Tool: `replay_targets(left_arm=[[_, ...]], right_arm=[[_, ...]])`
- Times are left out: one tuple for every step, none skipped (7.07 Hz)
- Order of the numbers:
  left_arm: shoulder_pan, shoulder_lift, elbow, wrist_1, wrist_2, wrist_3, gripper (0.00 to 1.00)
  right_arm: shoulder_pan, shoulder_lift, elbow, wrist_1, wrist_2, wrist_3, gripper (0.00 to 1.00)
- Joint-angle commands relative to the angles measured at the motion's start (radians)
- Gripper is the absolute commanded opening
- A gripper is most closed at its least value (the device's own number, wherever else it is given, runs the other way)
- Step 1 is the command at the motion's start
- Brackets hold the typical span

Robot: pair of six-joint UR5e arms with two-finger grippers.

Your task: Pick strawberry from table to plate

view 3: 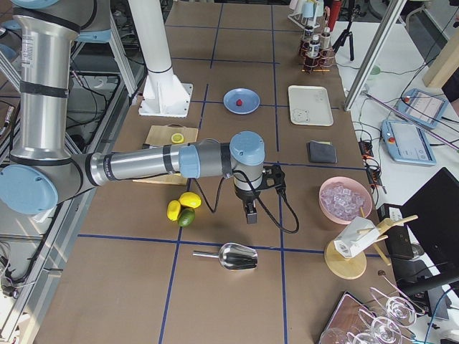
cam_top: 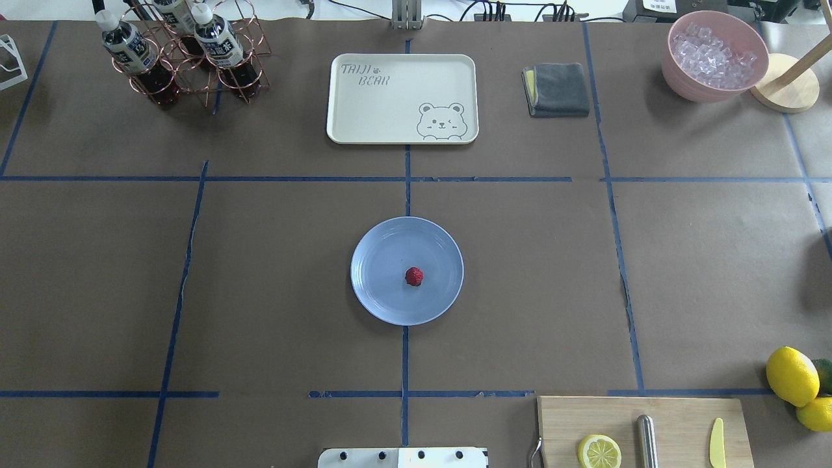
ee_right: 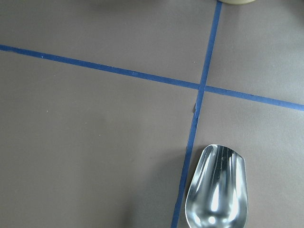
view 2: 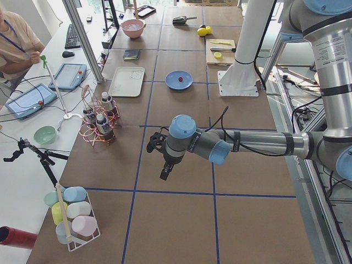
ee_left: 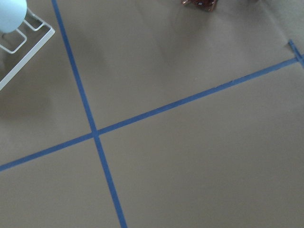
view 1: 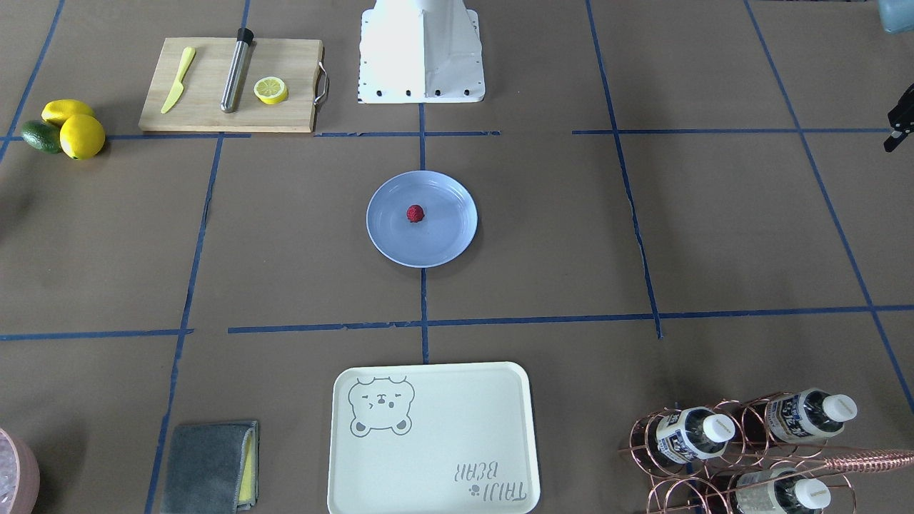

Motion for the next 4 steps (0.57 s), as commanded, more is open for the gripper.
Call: replay_targets(left_arm=[[-0.039, -0.06, -0.019, 0.21, -0.02, 0.035, 1.0], [-0.037, -0.056, -0.008, 0.209, -0.021, 0.022, 1.0], [-0.034, -0.064, 0.013, 0.198, -0.021, 0.028, 1.0], [-0.033, -0.064, 0.018, 0.151, -0.023, 0.03, 1.0]], right_arm=[[-0.013, -0.005, 0.004, -0.037, -0.009, -0.012, 1.0], [-0.014, -0.008, 0.004, -0.037, -0.007, -0.012, 1.0], [-0.014, -0.005, 0.004, -0.037, -0.004, -0.01, 1.0], [-0.016, -0.003, -0.002, -0.036, -0.004, -0.009, 1.0]])
